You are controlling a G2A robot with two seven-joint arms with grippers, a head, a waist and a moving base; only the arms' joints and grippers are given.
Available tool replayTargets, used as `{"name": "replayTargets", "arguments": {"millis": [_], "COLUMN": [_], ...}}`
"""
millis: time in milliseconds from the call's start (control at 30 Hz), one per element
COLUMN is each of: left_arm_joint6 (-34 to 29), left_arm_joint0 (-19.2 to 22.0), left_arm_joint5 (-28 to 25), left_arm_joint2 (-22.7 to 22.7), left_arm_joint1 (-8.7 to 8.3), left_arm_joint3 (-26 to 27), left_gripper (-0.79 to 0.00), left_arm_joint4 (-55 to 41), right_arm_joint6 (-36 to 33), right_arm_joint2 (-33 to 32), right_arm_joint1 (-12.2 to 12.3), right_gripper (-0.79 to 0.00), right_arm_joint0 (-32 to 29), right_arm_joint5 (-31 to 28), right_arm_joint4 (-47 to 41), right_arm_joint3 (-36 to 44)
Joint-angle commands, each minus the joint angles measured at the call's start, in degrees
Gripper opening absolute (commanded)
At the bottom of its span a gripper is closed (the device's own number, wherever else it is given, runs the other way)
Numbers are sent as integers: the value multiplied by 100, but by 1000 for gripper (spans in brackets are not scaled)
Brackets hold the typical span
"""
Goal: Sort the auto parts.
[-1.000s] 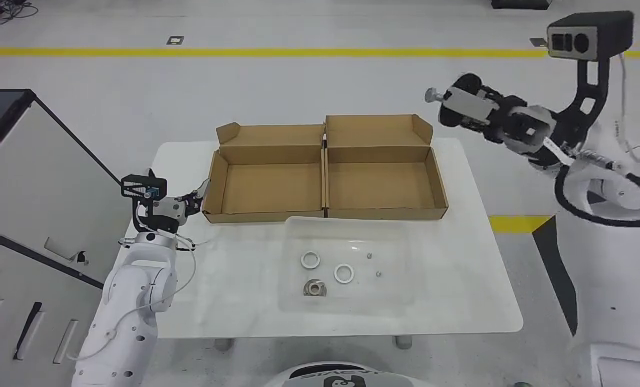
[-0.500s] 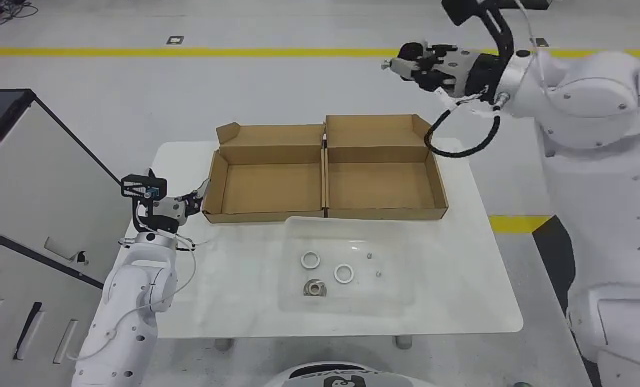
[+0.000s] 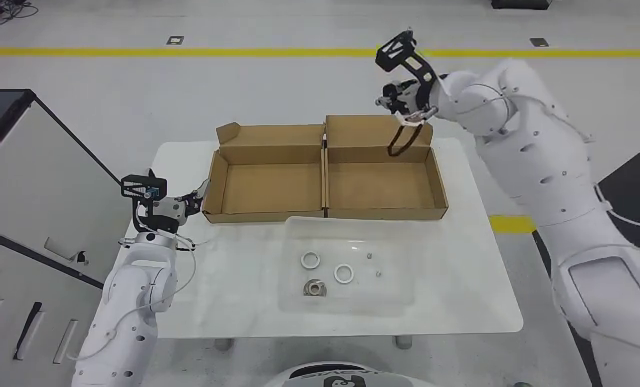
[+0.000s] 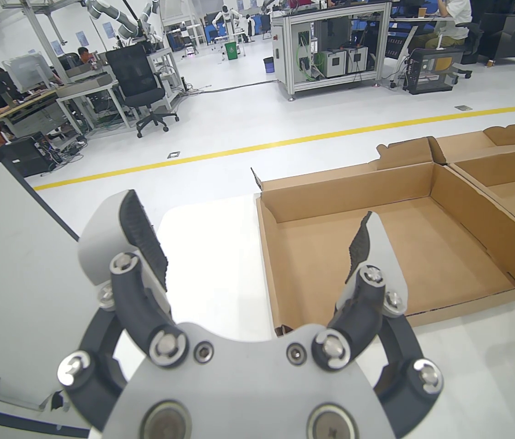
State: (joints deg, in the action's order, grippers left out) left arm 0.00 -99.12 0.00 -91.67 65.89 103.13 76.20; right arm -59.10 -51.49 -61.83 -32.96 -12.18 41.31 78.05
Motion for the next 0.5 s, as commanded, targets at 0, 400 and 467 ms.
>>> {"name": "replayTargets", "arguments": {"millis": [0, 400, 467], "left_arm_joint6": [0, 0, 0], "left_arm_joint0": [0, 0, 0], "left_arm_joint5": [0, 0, 0], "left_arm_joint2": [0, 0, 0], "left_arm_joint1": [0, 0, 0], "left_arm_joint3": [0, 0, 0], "left_gripper": [0, 0, 0], "left_arm_joint4": [0, 0, 0], "right_arm_joint6": [24, 193, 168], "right_arm_joint2": [117, 655, 743], "right_arm_joint1": [-38, -288, -330], "right_gripper": [-785, -785, -785], "right_arm_joint0": [-1, 16, 12], "right_arm_joint5": [20, 152, 169], "right_arm_joint4": [28, 114, 139], "right_arm_joint3": [-242, -1481, -1651]}}
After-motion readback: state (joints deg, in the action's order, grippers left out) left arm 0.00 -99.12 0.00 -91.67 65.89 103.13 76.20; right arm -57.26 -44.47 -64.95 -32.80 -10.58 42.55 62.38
